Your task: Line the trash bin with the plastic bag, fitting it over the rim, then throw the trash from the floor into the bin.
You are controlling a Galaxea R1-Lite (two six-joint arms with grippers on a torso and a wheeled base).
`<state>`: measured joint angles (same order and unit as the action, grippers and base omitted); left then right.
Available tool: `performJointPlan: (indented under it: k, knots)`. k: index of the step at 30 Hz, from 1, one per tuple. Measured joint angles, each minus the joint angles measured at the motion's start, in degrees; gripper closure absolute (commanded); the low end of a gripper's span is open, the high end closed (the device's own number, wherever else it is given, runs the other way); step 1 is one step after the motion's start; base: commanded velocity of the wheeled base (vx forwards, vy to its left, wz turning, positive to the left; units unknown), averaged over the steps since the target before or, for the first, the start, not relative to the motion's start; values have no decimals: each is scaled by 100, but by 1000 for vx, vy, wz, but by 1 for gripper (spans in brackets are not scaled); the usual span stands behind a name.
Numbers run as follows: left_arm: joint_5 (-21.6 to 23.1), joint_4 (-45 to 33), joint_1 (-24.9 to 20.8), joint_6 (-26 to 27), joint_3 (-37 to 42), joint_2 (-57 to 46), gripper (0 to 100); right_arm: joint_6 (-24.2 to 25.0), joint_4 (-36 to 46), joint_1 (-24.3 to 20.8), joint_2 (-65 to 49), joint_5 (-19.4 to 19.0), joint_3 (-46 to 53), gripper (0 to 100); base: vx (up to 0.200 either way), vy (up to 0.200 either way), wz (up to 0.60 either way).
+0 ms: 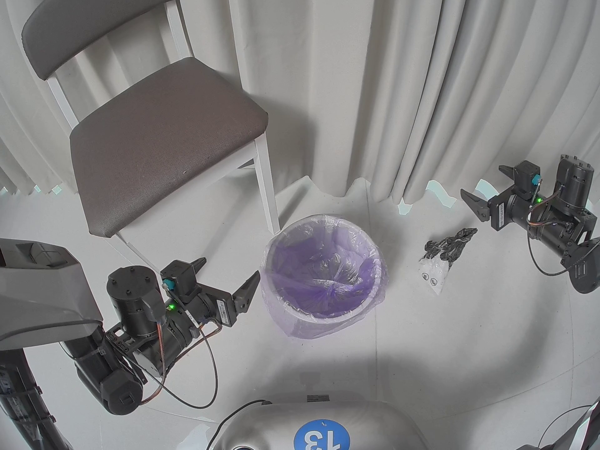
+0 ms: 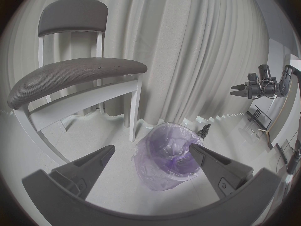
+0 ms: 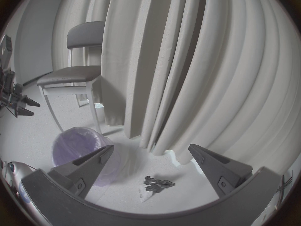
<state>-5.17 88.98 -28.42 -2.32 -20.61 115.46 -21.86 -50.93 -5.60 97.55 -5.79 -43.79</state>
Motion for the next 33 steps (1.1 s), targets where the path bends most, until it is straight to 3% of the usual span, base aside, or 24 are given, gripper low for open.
performJointPlan:
  k: [4, 7, 14, 19, 25, 29, 33]
  knots:
    - [0, 0, -60, -17, 2, -13, 0, 10, 41, 17, -116, 896, -149, 0, 0, 0, 0]
    - [5, -2, -96, -39, 0, -30, 0, 418, 49, 11, -172, 1457, -257, 0, 0, 0, 0]
    - [22, 0, -223, -213, -33, -88, 0, 1218, 271, -46, -488, 1681, -179, 0, 0, 0, 0]
    - [22, 0, -278, -244, -50, -104, 0, 1438, 1519, -84, -863, 1599, -12, 0, 0, 0, 0]
    - [27, 0, -311, -266, -63, -107, 0, 1748, 3488, -94, -1182, 967, -161, 0, 0, 0, 0]
    - [24, 0, -319, -269, -57, -126, 0, 1888, 3868, -18, -1067, 513, -444, 0, 0, 0, 0]
    - [28, 0, -313, -274, -44, -165, 0, 1983, 3567, 87, -541, 224, -773, 0, 0, 0, 0]
